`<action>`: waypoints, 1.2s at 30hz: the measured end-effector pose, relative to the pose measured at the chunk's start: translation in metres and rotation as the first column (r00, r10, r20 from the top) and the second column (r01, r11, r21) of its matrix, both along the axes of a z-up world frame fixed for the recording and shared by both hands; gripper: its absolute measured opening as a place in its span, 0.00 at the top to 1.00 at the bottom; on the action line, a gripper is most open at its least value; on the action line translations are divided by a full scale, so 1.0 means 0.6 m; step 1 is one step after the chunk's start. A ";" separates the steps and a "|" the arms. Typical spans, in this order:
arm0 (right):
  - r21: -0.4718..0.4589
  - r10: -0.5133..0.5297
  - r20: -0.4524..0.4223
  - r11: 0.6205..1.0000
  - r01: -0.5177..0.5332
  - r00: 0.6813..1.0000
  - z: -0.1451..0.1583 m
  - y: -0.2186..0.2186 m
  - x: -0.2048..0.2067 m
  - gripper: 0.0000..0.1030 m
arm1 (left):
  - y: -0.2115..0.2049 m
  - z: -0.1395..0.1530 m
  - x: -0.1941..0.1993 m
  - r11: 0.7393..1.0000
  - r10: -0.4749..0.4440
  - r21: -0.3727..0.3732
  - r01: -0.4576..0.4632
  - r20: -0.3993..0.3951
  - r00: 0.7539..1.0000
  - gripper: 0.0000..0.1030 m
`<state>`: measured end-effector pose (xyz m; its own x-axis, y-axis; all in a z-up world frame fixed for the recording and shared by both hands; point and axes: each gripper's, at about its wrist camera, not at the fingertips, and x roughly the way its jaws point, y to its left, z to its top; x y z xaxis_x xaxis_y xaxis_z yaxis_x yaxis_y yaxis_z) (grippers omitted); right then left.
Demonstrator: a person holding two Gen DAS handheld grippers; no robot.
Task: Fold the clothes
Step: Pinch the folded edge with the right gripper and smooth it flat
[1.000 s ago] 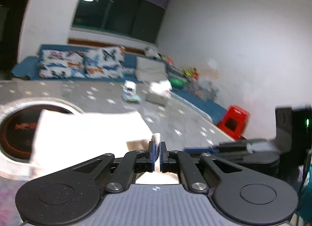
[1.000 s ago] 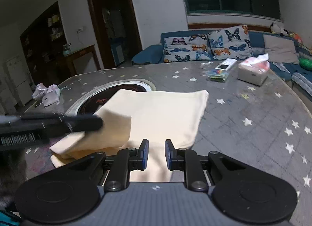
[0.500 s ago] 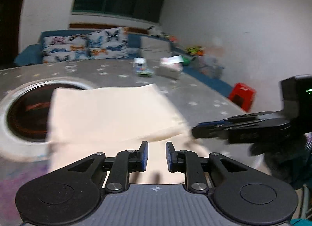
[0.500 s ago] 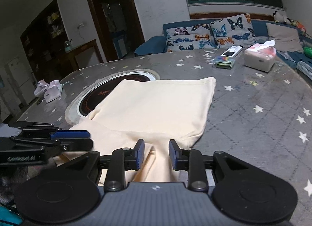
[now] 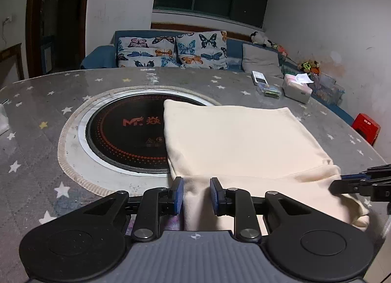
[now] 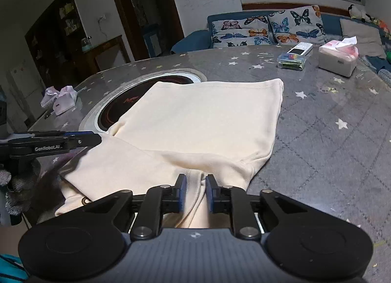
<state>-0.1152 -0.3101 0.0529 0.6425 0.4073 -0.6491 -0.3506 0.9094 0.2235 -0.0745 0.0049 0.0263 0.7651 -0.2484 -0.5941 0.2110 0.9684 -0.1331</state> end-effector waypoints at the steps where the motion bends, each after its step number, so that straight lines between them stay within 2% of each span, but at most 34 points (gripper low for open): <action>1: -0.002 0.000 0.002 1.000 0.000 1.000 0.000 0.001 -0.001 0.88 | 0.003 0.000 0.002 1.000 0.001 -0.003 -0.001 -0.002 1.000 0.75; 4: -0.003 -0.003 0.013 1.000 0.003 1.000 0.004 0.002 -0.002 0.90 | 0.003 -0.004 0.007 1.000 0.000 -0.015 0.000 -0.006 1.000 0.76; 6: -0.004 0.000 0.026 1.000 0.001 1.000 0.010 0.004 -0.002 0.92 | 0.006 -0.008 0.011 1.000 -0.004 -0.024 0.003 -0.010 1.000 0.88; 9: -0.004 0.004 0.059 1.000 -0.004 0.998 0.025 0.010 -0.005 0.93 | 0.010 -0.005 0.007 0.999 0.010 -0.034 -0.010 0.007 1.000 0.92; 14: 0.002 0.001 0.097 1.000 -0.001 0.995 0.040 0.014 -0.002 0.94 | 0.021 0.004 -0.003 0.996 0.059 -0.064 -0.056 0.033 0.998 0.93; 19: -0.006 -0.028 0.008 1.000 0.028 1.000 -0.003 0.003 0.023 0.89 | 0.024 -0.009 0.004 0.996 0.068 -0.062 -0.068 -0.002 0.998 0.91; 23: -0.035 -0.007 0.044 0.999 0.008 0.999 0.016 0.001 0.010 0.88 | 0.028 0.006 -0.002 0.996 0.070 -0.057 -0.069 0.010 0.998 0.87; 26: -0.046 0.041 0.064 0.998 -0.038 0.997 0.037 0.004 -0.004 0.88 | 0.023 0.024 -0.015 0.998 0.024 -0.061 -0.022 0.037 0.999 0.87; 29: -0.062 0.112 0.054 0.992 -0.109 0.992 0.039 0.019 -0.016 0.88 | 0.000 0.030 -0.031 0.996 -0.066 -0.049 0.068 0.050 0.997 0.87; 32: -0.092 0.167 0.027 0.982 -0.164 0.986 0.027 0.033 -0.025 0.88 | -0.024 0.022 -0.044 0.990 -0.139 -0.012 0.139 0.039 0.990 0.87; 36: -0.131 0.200 0.002 0.971 -0.199 0.980 0.011 0.041 -0.039 0.87 | -0.039 0.002 -0.058 0.981 -0.191 0.033 0.191 0.009 0.982 0.87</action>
<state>-0.1385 -0.2857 0.0598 0.5668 0.4414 -0.6957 -0.5303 0.8417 0.1021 -0.1095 -0.0184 0.0275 0.7128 -0.3718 -0.5947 0.3937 0.9138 -0.0994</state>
